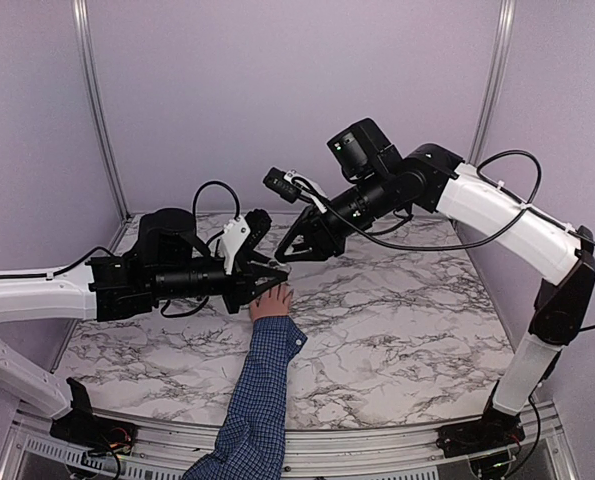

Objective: Paint the nails
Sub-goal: Pass from the right arm to the left, then unscrew the nail polish bottle cap from the nail polish bottle.

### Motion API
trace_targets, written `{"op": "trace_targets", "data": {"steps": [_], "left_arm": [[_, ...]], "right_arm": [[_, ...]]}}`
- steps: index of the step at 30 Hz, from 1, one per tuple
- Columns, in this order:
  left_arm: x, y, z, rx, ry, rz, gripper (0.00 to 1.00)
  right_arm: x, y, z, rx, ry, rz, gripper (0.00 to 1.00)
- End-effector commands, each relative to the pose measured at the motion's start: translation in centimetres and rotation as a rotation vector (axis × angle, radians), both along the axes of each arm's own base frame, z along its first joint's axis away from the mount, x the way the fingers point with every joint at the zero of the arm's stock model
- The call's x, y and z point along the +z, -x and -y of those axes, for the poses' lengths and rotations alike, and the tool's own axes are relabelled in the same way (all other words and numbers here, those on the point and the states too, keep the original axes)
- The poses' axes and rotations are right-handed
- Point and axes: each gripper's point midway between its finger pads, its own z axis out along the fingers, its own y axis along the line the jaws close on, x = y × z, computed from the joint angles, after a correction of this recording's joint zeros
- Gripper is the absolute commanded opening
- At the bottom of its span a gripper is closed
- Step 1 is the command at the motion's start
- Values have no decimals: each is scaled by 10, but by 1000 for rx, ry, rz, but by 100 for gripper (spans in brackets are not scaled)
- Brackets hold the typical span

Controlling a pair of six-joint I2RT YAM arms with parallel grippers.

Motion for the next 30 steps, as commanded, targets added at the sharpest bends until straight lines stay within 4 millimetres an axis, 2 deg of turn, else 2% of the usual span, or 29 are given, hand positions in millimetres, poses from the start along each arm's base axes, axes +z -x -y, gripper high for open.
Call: {"op": "trace_targets", "data": {"steps": [1,6,13,23,30], "left_arm": [[45,-15,-5,101,160,64,0],[64,-31,-16,223,246,58,0],[75,-45,-18,299,292,56,0],[78,-58,-13,352,305,41,0],[79,-63,-13,371,303,48,0]], "right_arm": [[37,-22,-7,-113,-136,23,39],[65,-47,-9,-294,-244,12,43],[78,-70,-1,-472,-315,5,41],[71,-81,-7,-537,-326,-45,40],[67,-84,-11,-540,-320,-56,34]]}}
